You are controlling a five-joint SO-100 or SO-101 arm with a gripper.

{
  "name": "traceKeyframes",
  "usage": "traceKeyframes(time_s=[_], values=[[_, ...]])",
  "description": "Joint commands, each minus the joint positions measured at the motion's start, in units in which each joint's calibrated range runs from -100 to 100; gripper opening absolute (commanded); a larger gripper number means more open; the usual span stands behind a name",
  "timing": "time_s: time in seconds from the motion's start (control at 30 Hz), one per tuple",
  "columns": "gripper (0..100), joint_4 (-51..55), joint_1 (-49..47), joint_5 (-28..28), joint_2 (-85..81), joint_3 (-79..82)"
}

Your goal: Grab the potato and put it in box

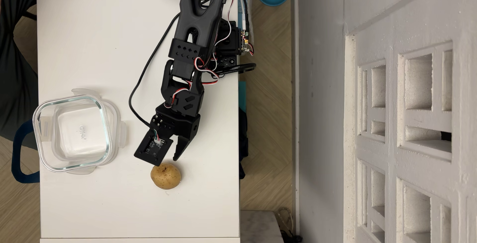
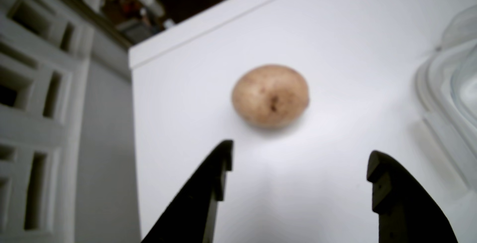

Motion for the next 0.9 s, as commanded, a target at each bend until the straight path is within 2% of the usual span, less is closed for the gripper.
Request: traceKeyframes(time_s=[0.0, 0.13, 0.5, 0.73, 0.87], values=[[32, -1.0, -2.1, -0.2, 11.0, -10.0], [32, -1.5, -4.3, -2.4, 21.5, -17.3], [32, -1.6, -4.9, -1.7, 44.6, -30.6], [32, -1.6, -4.7, -2.1, 52.9, -37.6], [36, -1.6, -4.9, -2.3, 58.5, -41.8]])
